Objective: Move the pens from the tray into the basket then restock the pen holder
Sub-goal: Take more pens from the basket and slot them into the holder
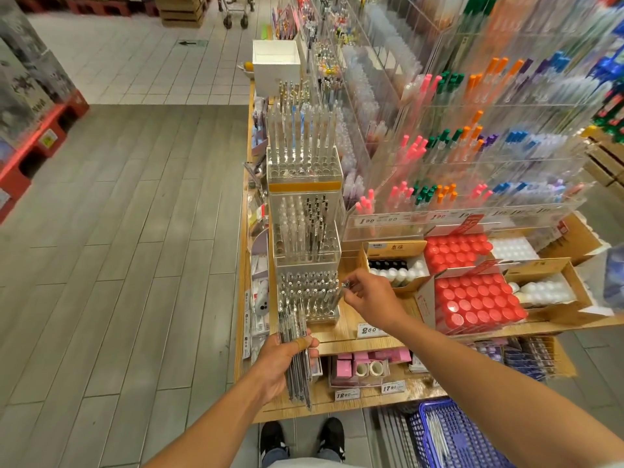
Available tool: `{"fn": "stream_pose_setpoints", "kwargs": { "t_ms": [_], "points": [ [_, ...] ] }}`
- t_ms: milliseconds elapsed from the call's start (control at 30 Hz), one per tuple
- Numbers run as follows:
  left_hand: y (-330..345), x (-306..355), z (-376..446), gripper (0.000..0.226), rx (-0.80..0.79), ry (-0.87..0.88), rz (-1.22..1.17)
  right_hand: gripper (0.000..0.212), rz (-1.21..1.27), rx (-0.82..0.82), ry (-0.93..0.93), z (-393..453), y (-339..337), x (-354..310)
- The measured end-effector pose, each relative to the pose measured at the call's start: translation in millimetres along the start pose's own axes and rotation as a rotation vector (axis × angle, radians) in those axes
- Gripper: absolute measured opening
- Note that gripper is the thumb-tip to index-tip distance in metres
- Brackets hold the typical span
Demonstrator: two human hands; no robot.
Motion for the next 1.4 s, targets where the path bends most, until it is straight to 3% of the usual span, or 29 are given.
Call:
{"fn": "stream_pose_setpoints", "kwargs": {
  "t_ms": [167,500,733,867,967,1067,1233,1400],
  "points": [
    [0.6,3.0,-0.7,0.03,0.005,-0.006,0.01,0.017,-0.158,-0.055,-0.029,1.7,12.7,4.9],
    [-3.4,-0.4,-1.6,0.038,0.041,-0.038,0.094,0.018,-0.106,-0.065,0.035,4.1,34.6,17.1],
    [-2.9,1.2,1.0,0.061,0.004,-0.027,0.127,0.022,-0.078,-0.059,0.118,-1.2,32.9,21.2],
    [-1.2,-1.9,2.9,0.07,-0.003,-0.042,0.134,0.022,0.123,-0.24,0.293,-9.3,27.0,17.5],
    [2.1,-3.5,3.1,0.068,-0.018,-0.047,0.163,0.01,0.368,-0.382,0.265,-16.6,18.4,-3.9],
    [3.3,-5.0,3.5,0.062,-0.026,-0.063,0.192,0.011,0.436,-0.459,0.205,-20.7,11.8,-25.1],
    [4.1,1.1,1.5,0.069,-0.048,-0.061,0.252,0.023,0.471,-0.42,0.163,-19.1,9.9,-43.9],
    [5.0,7.5,-0.1,0.067,-0.086,-0.047,0.165,0.011,0.516,-0.393,0.156,-13.6,5.9,-47.3]
  ]
}}
Point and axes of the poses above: each hand's wrist, its own z-axis towards the middle knuckle, its own y-axis out of the palm, x = y × z, the point moved 2 cm from there along z, towards the middle knuckle, and after that the axes turned 12 degrees about -x, right-handed, at the moved point
